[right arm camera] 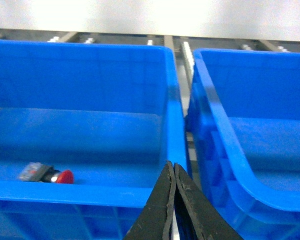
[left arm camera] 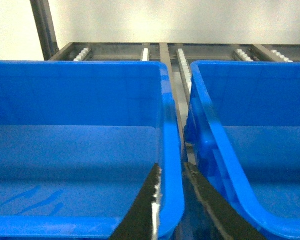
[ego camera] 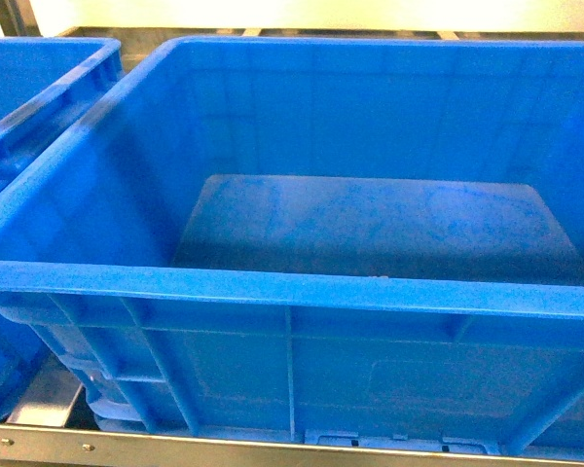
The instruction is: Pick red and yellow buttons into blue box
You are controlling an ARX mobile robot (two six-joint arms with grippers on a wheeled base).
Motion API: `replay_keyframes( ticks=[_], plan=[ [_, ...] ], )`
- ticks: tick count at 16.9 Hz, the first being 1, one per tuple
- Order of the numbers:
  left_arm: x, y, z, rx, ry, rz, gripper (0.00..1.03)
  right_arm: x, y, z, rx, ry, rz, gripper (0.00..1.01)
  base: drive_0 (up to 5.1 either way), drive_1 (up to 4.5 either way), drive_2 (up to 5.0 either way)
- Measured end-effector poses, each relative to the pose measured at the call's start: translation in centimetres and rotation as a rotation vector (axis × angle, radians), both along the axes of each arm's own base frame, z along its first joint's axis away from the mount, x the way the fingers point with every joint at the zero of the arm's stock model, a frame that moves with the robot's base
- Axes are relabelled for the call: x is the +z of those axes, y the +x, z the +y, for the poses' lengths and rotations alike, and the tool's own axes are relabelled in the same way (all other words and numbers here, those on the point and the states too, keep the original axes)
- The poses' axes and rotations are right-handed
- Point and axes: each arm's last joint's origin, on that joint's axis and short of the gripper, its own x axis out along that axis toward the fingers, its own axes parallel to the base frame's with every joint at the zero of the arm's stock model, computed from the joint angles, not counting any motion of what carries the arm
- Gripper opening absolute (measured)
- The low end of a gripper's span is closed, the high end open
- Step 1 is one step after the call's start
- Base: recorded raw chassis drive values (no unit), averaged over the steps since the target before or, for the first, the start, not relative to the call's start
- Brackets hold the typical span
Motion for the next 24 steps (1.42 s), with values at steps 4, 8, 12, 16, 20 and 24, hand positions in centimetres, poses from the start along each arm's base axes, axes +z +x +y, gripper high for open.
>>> replay_keyframes(
  ticks=[4,8,12,16,20,24],
  plan=[
    [-1.3,-0.5,0.8,0.001,0.001,-0.007,0.02,-0.8,-1.1,-0.1,-0.021,-0.001,-0.005,0.02,0.0,0.00,0.0],
    [-2.5,-1.0,2.0,-0.006,0.003,-0.004,0.02,-2.1,-1.1,-0.1,-0.021,-0.001,-0.010,0.02,0.0,0.00,0.0],
    [-3.4,-2.1,2.0,-0.002,0.003,0.001,0.02,-2.2,-1.1,-0.1,-0.021,-0.002,-0.004,0.02,0.0,0.00,0.0],
    [-4.0,-2.1,2.0,-0.002,0.003,0.007,0.02,-2.2,-1.1,-0.1,-0.021,-0.002,-0.004,0.02,0.0,0.00,0.0],
    [-3.9,-2.1,2.0,-0.002,0.003,-0.004,0.02,-2.1,-1.1,-0.1,-0.021,-0.002,-0.005,0.02,0.0,0.00,0.0],
    [-3.9,-2.1,2.0,-0.002,0.003,-0.006,0.16,-2.1,-1.1,-0.1,-0.021,-0.003,-0.005,0.24,0.0,0.00,0.0]
  ],
)
